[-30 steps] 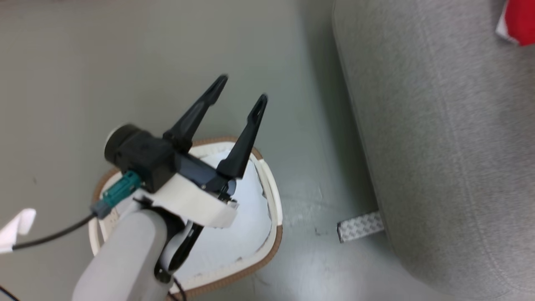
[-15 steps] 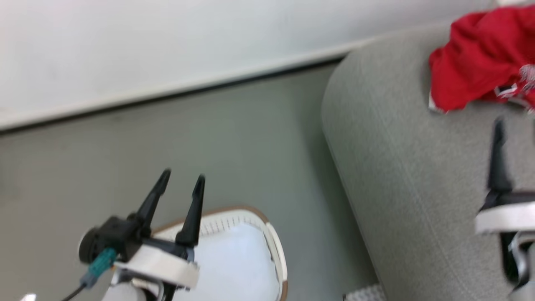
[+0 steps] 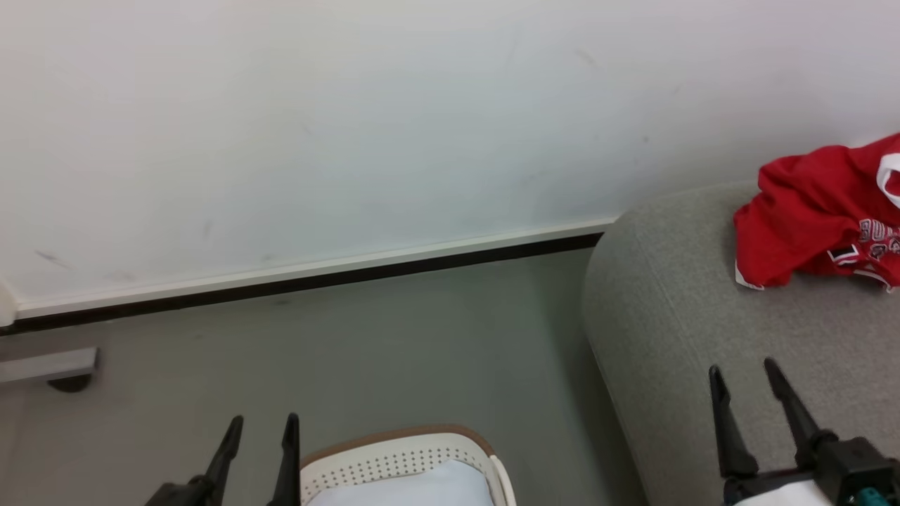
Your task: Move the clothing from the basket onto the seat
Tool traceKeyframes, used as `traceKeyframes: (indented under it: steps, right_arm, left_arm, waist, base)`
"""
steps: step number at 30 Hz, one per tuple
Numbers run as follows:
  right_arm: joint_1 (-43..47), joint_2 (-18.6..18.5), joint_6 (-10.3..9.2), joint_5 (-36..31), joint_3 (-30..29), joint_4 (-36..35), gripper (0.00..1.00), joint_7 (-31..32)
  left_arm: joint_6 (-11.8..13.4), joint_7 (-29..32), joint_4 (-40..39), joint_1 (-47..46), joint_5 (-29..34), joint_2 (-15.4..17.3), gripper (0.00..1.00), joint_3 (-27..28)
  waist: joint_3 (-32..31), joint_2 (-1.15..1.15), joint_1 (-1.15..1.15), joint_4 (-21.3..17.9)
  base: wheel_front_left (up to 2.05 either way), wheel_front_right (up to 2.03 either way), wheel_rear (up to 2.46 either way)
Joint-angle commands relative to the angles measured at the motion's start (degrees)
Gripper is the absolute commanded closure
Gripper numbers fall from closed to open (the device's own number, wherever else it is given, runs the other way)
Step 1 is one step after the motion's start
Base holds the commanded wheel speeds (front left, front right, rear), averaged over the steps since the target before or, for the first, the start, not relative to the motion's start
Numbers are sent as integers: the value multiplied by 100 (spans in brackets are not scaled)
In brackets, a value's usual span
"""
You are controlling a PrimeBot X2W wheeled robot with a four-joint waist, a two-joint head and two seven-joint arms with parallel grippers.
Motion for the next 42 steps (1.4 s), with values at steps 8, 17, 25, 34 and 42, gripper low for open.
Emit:
traceKeyframes:
  steps: [8, 17, 25, 34, 42]
  right_arm:
    - [511, 124, -13, -199, 15, 97, 0, 2]
    - [638, 143, -14, -57, -21, 311, 0, 1]
    - [513, 145, -14, -28, 3, 407, 0, 2]
    - [653, 160, 1, -4, 33, 560, 100, 3]
    - [558, 158, 0, 905, -75, 515, 100, 251]
  left_arm:
    - [-364, -1, 163, 378, 323, -329, 0, 301]
    - [-612, -2, 350, 353, 544, -569, 0, 579]
    - [-762, -2, 429, 365, 692, -692, 0, 737]
    - [-903, 2, 673, 370, 680, -795, 100, 756]
    - [-964, 257, 716, 217, -194, -811, 100, 911]
  waist:
    - [-220, 0, 3, 366]
    - [-270, 0, 3, 455]
    - [-274, 0, 3, 488]
    - [-274, 0, 3, 500]
    - [-257, 0, 3, 509]
  base:
    - [0, 0, 0]
    - [0, 0, 0]
    - [0, 0, 0]
    - [0, 0, 0]
    - [0, 0, 0]
